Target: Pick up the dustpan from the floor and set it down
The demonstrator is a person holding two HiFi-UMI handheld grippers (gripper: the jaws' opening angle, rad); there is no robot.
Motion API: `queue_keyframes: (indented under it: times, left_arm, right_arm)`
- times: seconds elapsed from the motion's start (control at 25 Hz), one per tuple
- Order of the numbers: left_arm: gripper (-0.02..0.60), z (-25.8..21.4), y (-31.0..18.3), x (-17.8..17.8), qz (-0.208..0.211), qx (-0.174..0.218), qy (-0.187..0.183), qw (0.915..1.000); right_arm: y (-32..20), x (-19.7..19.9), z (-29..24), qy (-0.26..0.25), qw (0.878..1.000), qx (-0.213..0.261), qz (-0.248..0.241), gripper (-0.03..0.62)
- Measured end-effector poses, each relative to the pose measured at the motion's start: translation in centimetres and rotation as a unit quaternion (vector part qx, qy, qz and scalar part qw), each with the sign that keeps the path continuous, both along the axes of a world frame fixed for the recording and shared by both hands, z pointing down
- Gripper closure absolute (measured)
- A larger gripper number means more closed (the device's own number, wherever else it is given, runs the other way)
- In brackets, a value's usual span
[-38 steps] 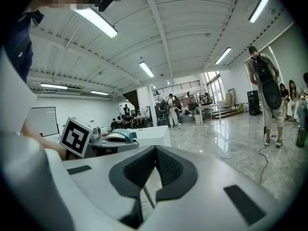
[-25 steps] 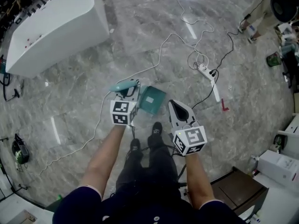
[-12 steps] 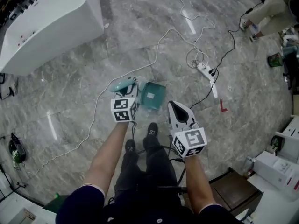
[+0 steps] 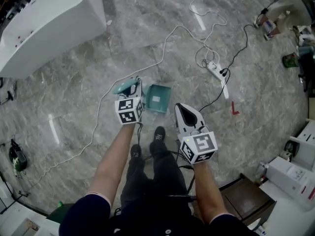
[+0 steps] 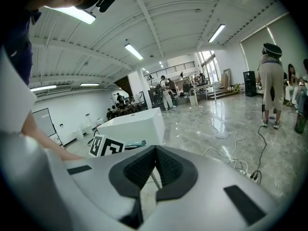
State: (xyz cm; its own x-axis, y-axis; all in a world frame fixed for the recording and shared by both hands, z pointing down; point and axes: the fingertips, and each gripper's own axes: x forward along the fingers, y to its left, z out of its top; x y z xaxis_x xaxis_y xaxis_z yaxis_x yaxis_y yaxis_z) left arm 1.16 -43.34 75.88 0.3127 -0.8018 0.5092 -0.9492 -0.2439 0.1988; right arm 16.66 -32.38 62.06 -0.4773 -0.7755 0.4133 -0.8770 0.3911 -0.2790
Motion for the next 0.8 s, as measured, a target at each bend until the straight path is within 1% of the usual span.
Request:
queue_keyframes:
  times: [0.16,0.28,0.48,0.68,0.8]
  left_arm:
    - [0.472,0.2,-0.1,0.1,0.002,-0.003,-0.012,0.9999]
    - [0.472,1.3,0.1,0.0,0.002,-0.024,-0.037,0.9990]
    - [0.472,3.1,1.9,-0.6,-0.001,-0.058,-0.034,0.9978]
    - [0.472,4.4,5.6,-1.1,0.026,-0.100,-0.038,0.9939]
    - [0.472,4.0,8.9,-1.0,0.054,-0.111,-0.027,0.9920]
  right_arm:
    - [-0.2,-0.2,-0.2,-0.003,1.000,0.002,-0.002,0.588]
    - [-0.3,-0.4,-0.3,-0.003,1.000,0.003,-0.003,0.588]
    - [0.1,-0.9,-0.3,-0.003,1.000,0.002,-0.007,0.588]
    - [0.9,-1.9,-0.4,-0.004,1.000,0.001,-0.010,0.588]
    - [1.6,-2.7,-0.9,-0.004,1.000,0.003,-0.012,0.588]
